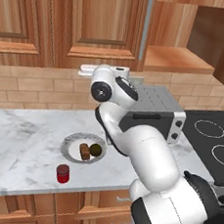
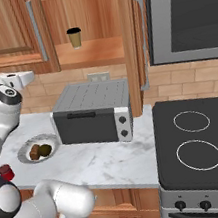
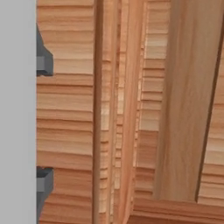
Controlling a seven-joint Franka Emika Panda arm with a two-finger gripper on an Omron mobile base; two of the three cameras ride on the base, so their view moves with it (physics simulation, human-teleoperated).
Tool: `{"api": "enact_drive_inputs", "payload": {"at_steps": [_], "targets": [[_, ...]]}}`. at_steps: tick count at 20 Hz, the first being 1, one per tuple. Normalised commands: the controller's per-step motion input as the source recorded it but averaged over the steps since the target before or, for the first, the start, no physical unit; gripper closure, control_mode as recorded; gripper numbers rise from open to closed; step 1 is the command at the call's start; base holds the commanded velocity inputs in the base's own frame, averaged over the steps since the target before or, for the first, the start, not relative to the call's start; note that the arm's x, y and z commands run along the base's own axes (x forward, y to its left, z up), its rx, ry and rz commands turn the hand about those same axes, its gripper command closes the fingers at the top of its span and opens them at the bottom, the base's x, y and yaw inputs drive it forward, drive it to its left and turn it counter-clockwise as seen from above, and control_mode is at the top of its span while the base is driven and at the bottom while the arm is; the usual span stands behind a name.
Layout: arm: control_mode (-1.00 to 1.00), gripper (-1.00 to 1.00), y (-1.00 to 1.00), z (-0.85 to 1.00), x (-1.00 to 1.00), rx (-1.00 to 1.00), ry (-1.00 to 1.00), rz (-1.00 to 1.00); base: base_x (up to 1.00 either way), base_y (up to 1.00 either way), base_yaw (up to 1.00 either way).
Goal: Pick the avocado and bread from the counter and place them on the plate. Then pick the jam from the cabinet and place it next to the plate. Lastly close the cabinet door.
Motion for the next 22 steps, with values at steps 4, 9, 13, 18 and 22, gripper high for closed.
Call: {"api": "enact_drive_inputs", "payload": {"at_steps": [4, 9, 13, 18, 22], "targets": [[-1.00, -1.00, 0.00, 0.05, 0.06, 0.06, 0.00, 0.09, 0.00, 0.00, 0.00], [-1.00, -1.00, 0.08, 0.07, -0.24, 0.04, 0.05, 0.09, 0.00, 0.00, 0.00], [-1.00, -1.00, 0.27, 0.24, -0.78, 0.03, 0.12, 0.09, 0.00, 0.00, 0.00], [-1.00, -1.00, 0.17, 0.43, -0.82, 0.04, 0.17, 0.07, 0.00, 0.00, 0.00], [-1.00, -1.00, 0.02, 0.65, -0.55, 0.05, 0.18, 0.03, 0.00, 0.00, 0.00]]}}
